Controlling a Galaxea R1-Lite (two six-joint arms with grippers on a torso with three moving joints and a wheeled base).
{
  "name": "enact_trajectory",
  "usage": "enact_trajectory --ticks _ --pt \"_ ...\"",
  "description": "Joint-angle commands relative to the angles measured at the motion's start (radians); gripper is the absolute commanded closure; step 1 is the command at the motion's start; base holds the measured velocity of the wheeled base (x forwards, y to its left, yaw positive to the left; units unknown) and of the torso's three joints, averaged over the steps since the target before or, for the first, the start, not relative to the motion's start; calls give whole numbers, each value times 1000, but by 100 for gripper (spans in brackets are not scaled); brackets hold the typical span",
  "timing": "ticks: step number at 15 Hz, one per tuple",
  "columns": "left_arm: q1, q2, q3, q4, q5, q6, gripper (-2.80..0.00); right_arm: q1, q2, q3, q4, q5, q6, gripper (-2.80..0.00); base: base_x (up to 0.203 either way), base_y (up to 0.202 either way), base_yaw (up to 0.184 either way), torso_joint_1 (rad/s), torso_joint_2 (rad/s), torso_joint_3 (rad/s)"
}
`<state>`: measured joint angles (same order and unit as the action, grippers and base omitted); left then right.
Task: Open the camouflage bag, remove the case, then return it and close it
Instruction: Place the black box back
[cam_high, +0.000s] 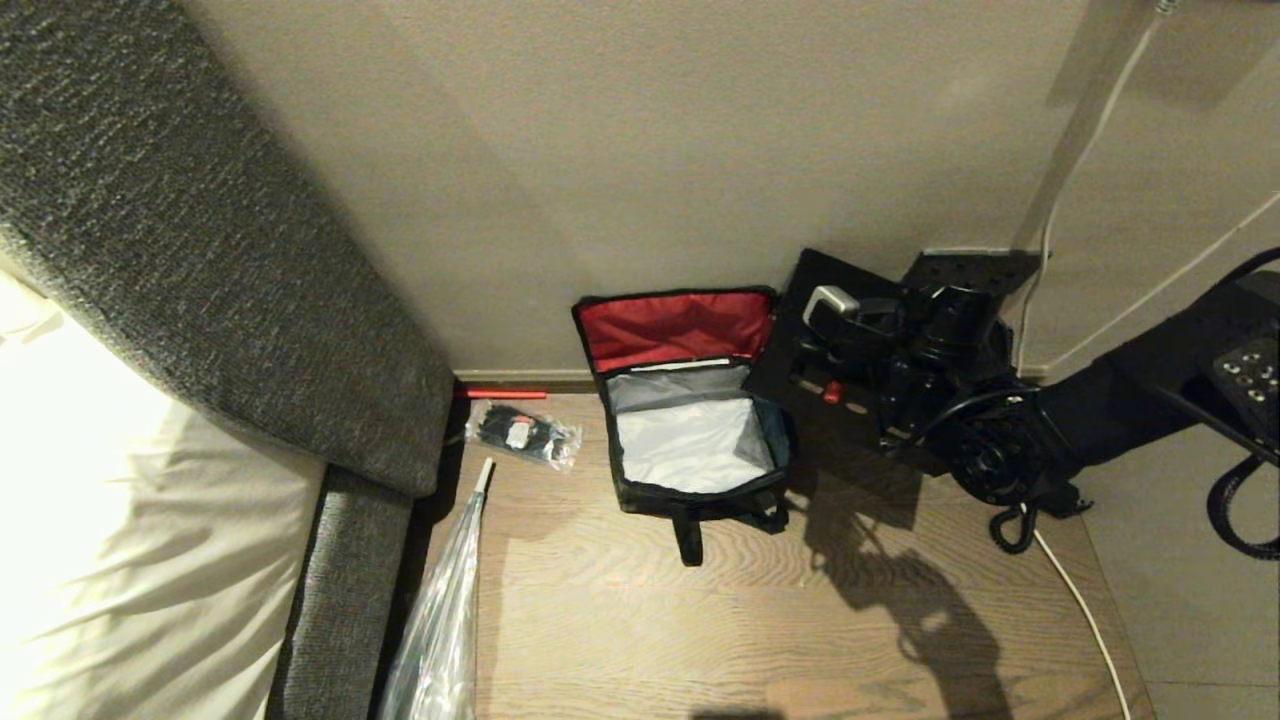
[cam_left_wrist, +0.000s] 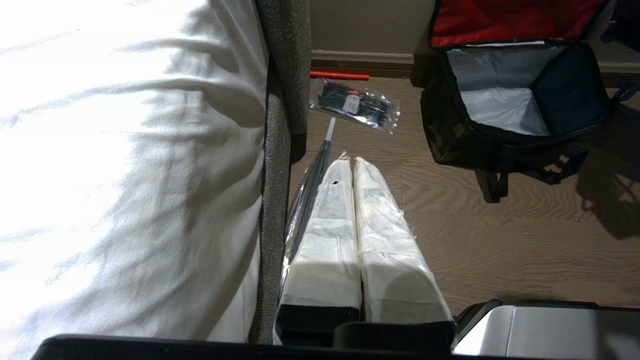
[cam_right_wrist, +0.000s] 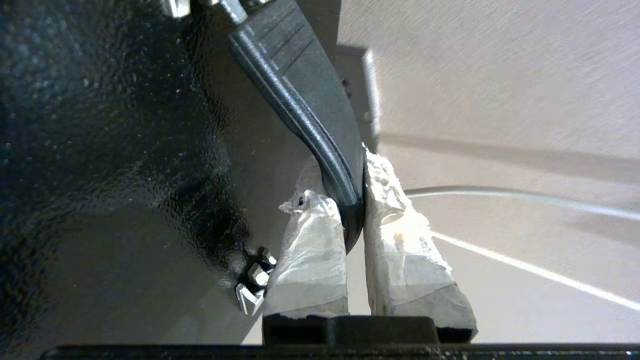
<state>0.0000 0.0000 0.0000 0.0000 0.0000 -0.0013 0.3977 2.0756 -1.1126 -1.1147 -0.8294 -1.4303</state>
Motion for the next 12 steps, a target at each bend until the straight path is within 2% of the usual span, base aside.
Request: enact_trajectory --ticks 1,7,12 --pt "0 0 0 0 0 0 0 7 -38 1 -7 -5 -12 0 0 0 0 0 0 0" --pt "0 0 0 0 0 0 0 32 -75 33 -4 -7 -15 0 0 0 0 0 0 0" --pt "0 0 0 0 0 0 0 92 -91 50 -1 -8 -17 0 0 0 0 0 0 0"
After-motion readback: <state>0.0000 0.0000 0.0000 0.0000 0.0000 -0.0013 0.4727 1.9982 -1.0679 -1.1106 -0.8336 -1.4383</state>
